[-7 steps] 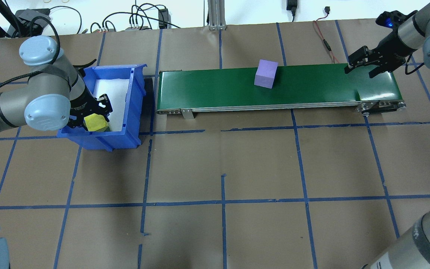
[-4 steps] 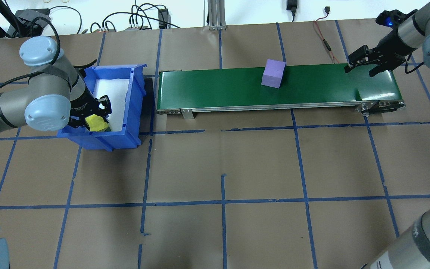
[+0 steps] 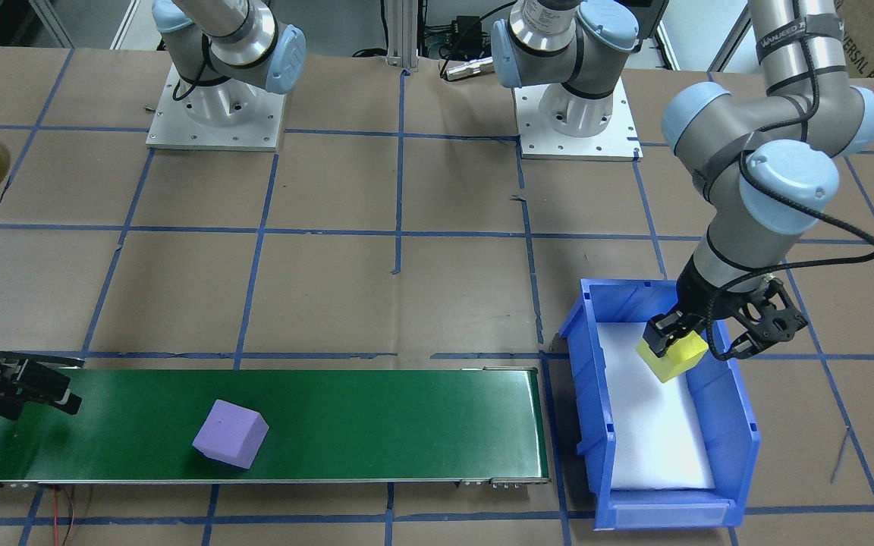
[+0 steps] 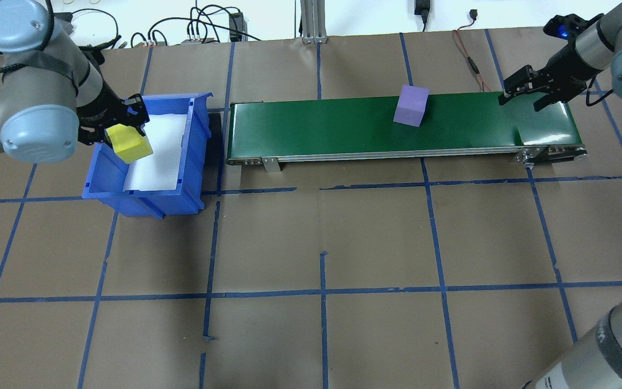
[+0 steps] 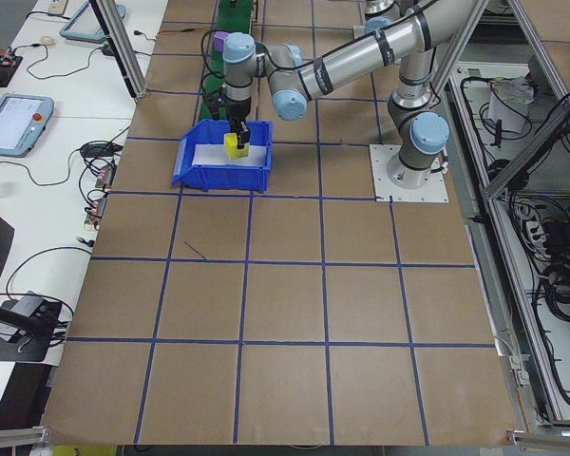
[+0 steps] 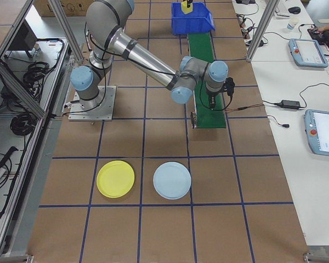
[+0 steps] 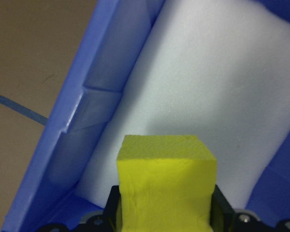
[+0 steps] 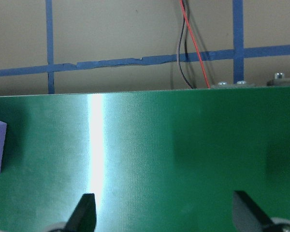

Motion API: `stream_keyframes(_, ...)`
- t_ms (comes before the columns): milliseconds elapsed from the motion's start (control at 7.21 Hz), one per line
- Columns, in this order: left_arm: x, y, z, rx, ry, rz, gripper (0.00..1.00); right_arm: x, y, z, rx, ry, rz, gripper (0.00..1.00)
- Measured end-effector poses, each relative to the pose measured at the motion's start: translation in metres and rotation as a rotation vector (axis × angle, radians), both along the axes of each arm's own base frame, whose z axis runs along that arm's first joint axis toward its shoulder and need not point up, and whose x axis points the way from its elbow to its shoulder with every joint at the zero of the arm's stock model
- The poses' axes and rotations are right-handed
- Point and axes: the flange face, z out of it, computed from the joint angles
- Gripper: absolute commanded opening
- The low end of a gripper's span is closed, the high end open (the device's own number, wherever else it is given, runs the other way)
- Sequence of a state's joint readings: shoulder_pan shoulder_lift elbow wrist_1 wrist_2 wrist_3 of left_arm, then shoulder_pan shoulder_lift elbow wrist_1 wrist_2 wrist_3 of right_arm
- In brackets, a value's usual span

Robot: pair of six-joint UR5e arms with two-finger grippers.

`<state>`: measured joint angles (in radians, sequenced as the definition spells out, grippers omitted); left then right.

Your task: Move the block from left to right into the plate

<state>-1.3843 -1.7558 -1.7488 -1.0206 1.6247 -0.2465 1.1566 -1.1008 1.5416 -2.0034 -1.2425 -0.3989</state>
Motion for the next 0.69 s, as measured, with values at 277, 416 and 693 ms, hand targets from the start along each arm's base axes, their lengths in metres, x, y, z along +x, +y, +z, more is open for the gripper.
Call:
stream_keyframes(277, -0.058, 0.006, 0.057, -0.115, 0.021, -0.092, 0.65, 0.000, 0.000, 0.000, 0.000, 0.001, 0.000, 1.00)
stream_keyframes(416, -0.099, 0.012, 0.072, -0.147, 0.028, -0.158, 0.65, 0.000, 0.000, 0.000, 0.000, 0.001, 0.000, 1.00)
stream_keyframes(693, -0.163, 0.021, 0.066, -0.143, 0.081, -0.271, 0.65, 0.000, 0.000, 0.001, -0.001, 0.001, 0.000, 1.00)
